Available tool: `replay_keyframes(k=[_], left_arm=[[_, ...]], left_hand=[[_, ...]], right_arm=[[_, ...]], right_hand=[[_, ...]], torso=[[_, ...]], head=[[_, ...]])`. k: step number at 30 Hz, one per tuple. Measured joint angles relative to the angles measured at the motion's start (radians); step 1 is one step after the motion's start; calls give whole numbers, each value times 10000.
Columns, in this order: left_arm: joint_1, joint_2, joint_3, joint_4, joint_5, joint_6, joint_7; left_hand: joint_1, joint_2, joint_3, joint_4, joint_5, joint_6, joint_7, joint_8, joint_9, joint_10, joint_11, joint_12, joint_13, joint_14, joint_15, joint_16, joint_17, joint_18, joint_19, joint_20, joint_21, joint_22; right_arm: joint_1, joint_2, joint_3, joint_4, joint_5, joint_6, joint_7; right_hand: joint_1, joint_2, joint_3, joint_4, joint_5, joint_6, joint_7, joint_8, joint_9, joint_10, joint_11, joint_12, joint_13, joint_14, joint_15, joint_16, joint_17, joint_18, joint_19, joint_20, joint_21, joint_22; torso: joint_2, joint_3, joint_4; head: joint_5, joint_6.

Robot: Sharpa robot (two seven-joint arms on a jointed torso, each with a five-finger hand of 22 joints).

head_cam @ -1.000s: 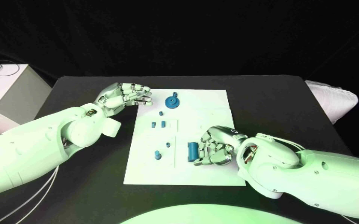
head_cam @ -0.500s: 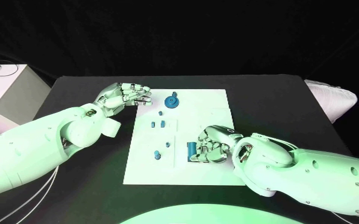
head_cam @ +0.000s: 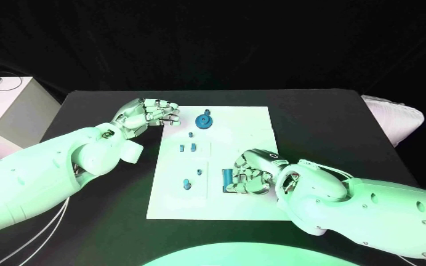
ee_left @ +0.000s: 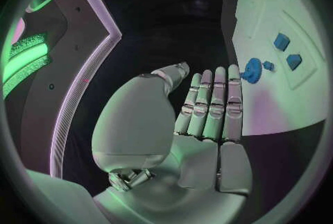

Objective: Assemble the parts on the task board

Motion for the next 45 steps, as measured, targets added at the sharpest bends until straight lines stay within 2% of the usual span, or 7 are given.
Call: replay_keyframes(k=[6,14,20,23,34,40,45], left_arm=[[0,-4,0,-3,-1,1,0],[0,8,0,-25,-2,3,0],[-1,19,0,-30,-2,4,4],[-2,35,0,-32,-2,4,13],[-9,125,-1,-42,-2,-3,64],[-26,160,-1,-39,-2,-8,97],[-32,201,-1,-35,-2,-12,110]], left_hand=[[0,0,0,0,0,0,0,0,-3,0,0,0,0,0,0,0,-1,1,0,0,0,-2],[0,0,0,0,0,0,0,0,-2,0,0,0,0,0,0,0,-1,0,0,0,0,-8],[0,0,0,0,0,0,0,0,-2,0,0,0,0,0,0,0,-2,0,0,0,0,-8],[0,0,0,0,0,0,0,0,-2,0,0,0,0,36,36,-38,13,0,0,0,-39,-8],[0,0,0,0,0,0,0,0,-1,0,0,0,0,36,36,-38,13,0,0,0,-39,-7],[0,0,0,0,0,0,0,0,0,0,0,0,0,36,36,-38,21,0,0,0,-39,-15],[0,0,0,0,0,0,0,0,0,0,0,0,0,36,36,-38,22,1,0,0,-39,-15]], right_arm=[[-12,-166,-15,34,32,-293,109],[-12,-404,-11,81,643,-1482,989],[96,-768,9,16,1919,-2270,2232],[299,-1130,10,-219,2894,-2347,2858],[1369,-2527,35,-1329,5258,-880,3622],[1620,-3167,32,-1557,5342,82,3478],[1686,-3800,27,-1557,5136,647,3112]], right_hand=[[-258,-298,-160,47,38,-96,95,0,-44,0,0,0,-1,0,0,0,0,-1,0,0,-185,-1],[-785,-222,-502,56,39,-360,198,0,-117,-4,4,0,7,0,0,0,8,0,0,0,-690,-2],[-777,-11,-581,22,-25,-1231,765,-1091,-643,2,541,-135,6,-18,420,0,7,0,-8,283,-1295,-3],[-504,27,-444,-7,21,-1406,940,-1519,-846,-4,613,-169,6,-1,467,0,7,-1,-16,380,-1402,-3],[50,-81,-137,-82,349,-1565,1101,-2330,-1152,17,841,-738,4,-18,665,-222,6,159,0,539,-2368,-5],[90,-122,-98,-43,386,-1528,1139,-2695,-1187,-63,924,-2083,3,17,699,-1153,5,626,-1,611,-4646,-6],[42,-170,-98,-43,385,-1420,1143,-2714,-1144,-166,914,-2495,3,17,699,-1514,4,629,-1,611,-5426,-6]], torso=[[-4,4,-4],[-7,3,-5],[-10,-1,-6],[-11,-7,-5],[-17,-1,-3],[-9,5,-7],[-5,2,-8]], head=[[0,26],[-60,111],[-143,197],[-214,235],[-618,377],[-1030,428],[-1324,439]])
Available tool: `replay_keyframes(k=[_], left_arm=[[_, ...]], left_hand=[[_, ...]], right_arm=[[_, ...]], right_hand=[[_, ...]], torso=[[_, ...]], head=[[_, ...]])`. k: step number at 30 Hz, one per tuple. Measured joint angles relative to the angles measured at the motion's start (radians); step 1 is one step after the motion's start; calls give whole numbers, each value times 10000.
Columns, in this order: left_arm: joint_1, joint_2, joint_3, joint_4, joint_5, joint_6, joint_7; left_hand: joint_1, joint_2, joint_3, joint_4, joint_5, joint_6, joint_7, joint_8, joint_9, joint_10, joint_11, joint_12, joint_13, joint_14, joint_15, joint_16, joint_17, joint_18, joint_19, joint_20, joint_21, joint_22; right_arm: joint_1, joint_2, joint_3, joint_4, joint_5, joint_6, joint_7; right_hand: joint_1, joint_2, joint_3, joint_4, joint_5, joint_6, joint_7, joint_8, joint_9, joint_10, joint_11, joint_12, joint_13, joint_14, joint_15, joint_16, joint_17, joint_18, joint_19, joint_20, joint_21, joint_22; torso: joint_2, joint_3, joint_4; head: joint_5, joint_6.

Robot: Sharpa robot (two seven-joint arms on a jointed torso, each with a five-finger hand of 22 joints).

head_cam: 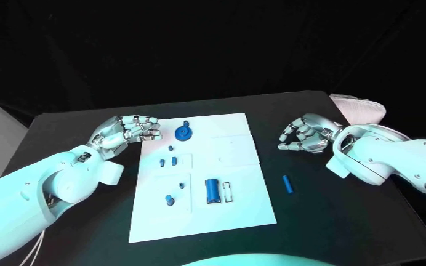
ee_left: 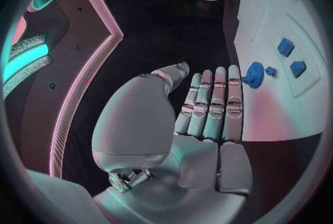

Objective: Assemble the parts on the task board

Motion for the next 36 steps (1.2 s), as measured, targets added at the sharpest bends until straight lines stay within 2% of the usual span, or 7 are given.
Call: replay_keyframes(k=[3,8,14,24,27,32,36], left_arm=[[-5,48,0,-13,0,-2,3],[-5,141,0,-71,0,-3,5],[-17,221,0,-109,0,-3,6],[-56,199,0,-110,-7,-3,14],[-61,182,0,-108,-7,-4,15],[-65,165,0,-103,-8,-5,15],[-66,164,0,-102,-9,-5,15]], left_hand=[[0,0,0,0,0,0,0,0,0,0,0,0,0,0,0,0,0,0,0,0,0,0],[0,0,0,0,0,0,0,0,-9,0,0,0,0,0,0,0,-1,-1,39,38,0,0],[0,0,0,0,0,0,0,0,-9,0,0,0,0,0,0,0,-2,-1,39,38,0,1],[0,0,0,0,0,0,0,0,-8,0,0,0,7,0,0,0,9,-1,38,38,0,1],[0,0,0,0,0,0,0,0,-8,0,0,0,7,0,0,0,9,-1,38,38,0,1],[0,0,0,0,0,0,0,0,-7,0,0,0,7,0,0,0,8,-1,38,38,0,2],[0,0,0,0,0,0,0,0,-7,0,0,0,6,0,0,0,7,-1,38,37,0,2]], right_arm=[[13,-374,-5,96,-356,317,-357],[12,-759,-67,253,-999,946,-1082],[-229,-994,-149,824,-1842,1510,-1963],[-593,-893,-171,1368,-3075,1524,-3023],[-703,-824,-171,1495,-3232,1477,-3159],[-922,-678,-180,1691,-3433,1360,-3353],[-1052,-571,-175,1713,-3527,1262,-3449]], right_hand=[[-162,-145,-132,69,0,281,-71,33,114,-122,-56,-239,0,0,0,-227,0,0,0,0,-420,0],[-367,-120,-254,85,0,296,-87,46,153,-122,-56,-239,-1,0,0,-246,-1,0,0,0,-420,2],[-722,-105,-545,97,0,296,-86,-10,91,130,-96,351,-2,0,-1,350,-1,0,0,-1,618,7],[-946,-40,-766,96,0,477,-196,-10,64,150,-115,1100,-3,-37,-38,925,-2,-5,-1,-5,1781,6],[-1051,-40,-806,112,0,492,-210,-10,57,165,-130,1305,-3,-37,-38,1079,-2,-165,1,-79,2109,6],[-1092,0,-806,112,66,562,-208,-10,36,165,-130,1558,-3,-36,-38,1252,-2,-165,1,-79,2526,5],[-1131,40,-805,112,185,608,-234,-10,22,165,-130,1624,-4,3,-77,1289,-2,-165,1,-79,2613,5]], torso=[[-6,-3,-4],[-30,-15,-13],[-55,-17,-21],[-68,-19,-21],[-60,-21,-21],[-50,-25,-21],[-51,-24,-27]], head=[[-138,-11],[-292,-56],[-350,-88],[-305,-146],[-276,-153],[-210,-184],[-217,-227]])
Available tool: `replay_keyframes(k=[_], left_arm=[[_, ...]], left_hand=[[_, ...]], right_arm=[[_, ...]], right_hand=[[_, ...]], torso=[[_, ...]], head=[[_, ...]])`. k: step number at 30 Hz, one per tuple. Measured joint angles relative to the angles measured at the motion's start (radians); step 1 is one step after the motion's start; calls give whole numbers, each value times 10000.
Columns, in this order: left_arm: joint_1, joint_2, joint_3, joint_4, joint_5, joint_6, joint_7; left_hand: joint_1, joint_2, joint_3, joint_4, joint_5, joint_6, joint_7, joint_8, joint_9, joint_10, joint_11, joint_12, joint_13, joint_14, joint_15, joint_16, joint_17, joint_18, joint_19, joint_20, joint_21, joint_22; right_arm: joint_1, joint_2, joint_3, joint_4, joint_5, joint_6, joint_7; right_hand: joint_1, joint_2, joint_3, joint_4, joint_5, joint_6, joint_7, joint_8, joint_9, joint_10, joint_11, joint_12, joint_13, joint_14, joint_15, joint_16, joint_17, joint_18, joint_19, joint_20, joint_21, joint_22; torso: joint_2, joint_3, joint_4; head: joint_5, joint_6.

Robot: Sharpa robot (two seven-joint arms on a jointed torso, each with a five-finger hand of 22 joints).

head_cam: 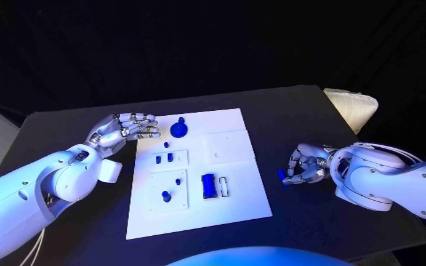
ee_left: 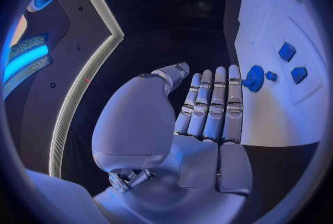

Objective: Assemble the parts on the task board

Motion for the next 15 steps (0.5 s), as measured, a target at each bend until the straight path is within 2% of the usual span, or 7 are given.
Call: replay_keyframes(k=[8,15], left_arm=[[-1,-11,0,1,-1,2,-4],[-2,-8,0,-3,-1,3,-7]], left_hand=[[0,0,0,0,0,0,0,0,1,0,0,0,-1,0,0,0,-1,0,0,0,0,0],[0,0,0,0,0,36,-36,0,1,0,0,0,-1,0,0,0,9,0,0,0,0,-9]], right_arm=[[-244,315,0,32,-100,-223,-91],[-325,565,7,-59,-283,-421,-167]], right_hand=[[0,0,0,0,108,65,-15,2,-7,0,0,36,8,0,0,32,0,0,0,0,111,-1],[1,0,1,0,127,73,-21,17,-5,0,0,36,6,0,1,73,0,1,0,0,141,-2]], torso=[[-5,8,-6],[-8,7,-5]], head=[[-7,12],[25,7]])
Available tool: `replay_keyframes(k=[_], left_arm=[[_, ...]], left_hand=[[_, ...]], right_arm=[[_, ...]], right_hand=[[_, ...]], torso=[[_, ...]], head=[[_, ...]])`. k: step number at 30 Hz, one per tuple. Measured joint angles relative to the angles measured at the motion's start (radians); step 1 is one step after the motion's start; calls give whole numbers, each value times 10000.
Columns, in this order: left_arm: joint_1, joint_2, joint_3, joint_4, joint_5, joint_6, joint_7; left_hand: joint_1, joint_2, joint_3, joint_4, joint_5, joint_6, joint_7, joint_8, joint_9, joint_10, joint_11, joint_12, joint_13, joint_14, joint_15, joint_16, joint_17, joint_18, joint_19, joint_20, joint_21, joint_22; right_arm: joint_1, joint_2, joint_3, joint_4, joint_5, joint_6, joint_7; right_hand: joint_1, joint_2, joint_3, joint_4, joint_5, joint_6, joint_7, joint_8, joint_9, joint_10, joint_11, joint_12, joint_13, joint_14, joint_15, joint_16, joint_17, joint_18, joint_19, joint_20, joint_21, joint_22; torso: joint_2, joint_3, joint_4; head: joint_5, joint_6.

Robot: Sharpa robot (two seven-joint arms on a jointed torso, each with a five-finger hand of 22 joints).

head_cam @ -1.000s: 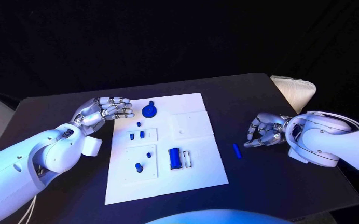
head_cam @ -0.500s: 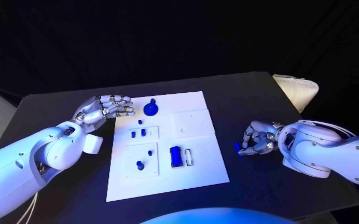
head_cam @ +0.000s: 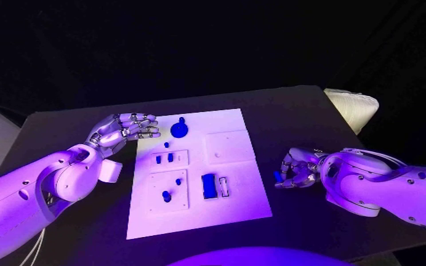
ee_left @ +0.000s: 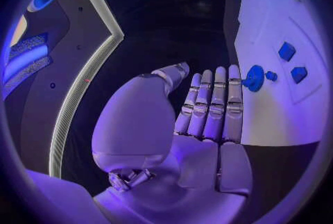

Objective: Assemble the parts on the task board

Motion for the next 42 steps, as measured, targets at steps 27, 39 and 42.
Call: replay_keyframes(k=[27,39,42], left_arm=[[-5,-94,0,50,0,8,-9],[-13,-84,0,40,-2,9,-10],[-14,-82,0,40,-2,8,-11]], left_hand=[[0,0,0,0,0,0,0,0,-9,0,0,0,-2,0,0,-41,7,0,-1,0,-46,1],[0,0,0,0,0,0,0,-65,-8,0,0,0,-3,0,0,-41,6,0,-1,0,-46,2],[0,0,0,0,0,0,1,-66,-8,0,0,0,-3,0,0,-40,6,0,-1,0,-46,2]], right_arm=[[-390,806,92,-313,-1246,-623,-248],[-313,536,66,-134,-1184,-737,-237],[-68,301,41,-95,-833,-778,-237]], right_hand=[[1720,-449,2117,96,1361,435,-81,-243,1660,1,-142,51,-4,-1,-72,39,-1,1,1,-73,233,-3],[1235,-578,3581,-533,1896,512,-87,-60,-209,0,-143,233,-6,-38,-109,134,-1,-150,1,-72,467,5],[1089,-567,3939,-844,1751,504,-82,-65,-252,0,-143,316,-6,-39,-109,174,-1,-151,1,-72,597,4]], torso=[[-3,-8,1],[-4,-4,-1],[-2,-4,3]], head=[[93,-44],[86,-49],[114,-58]])
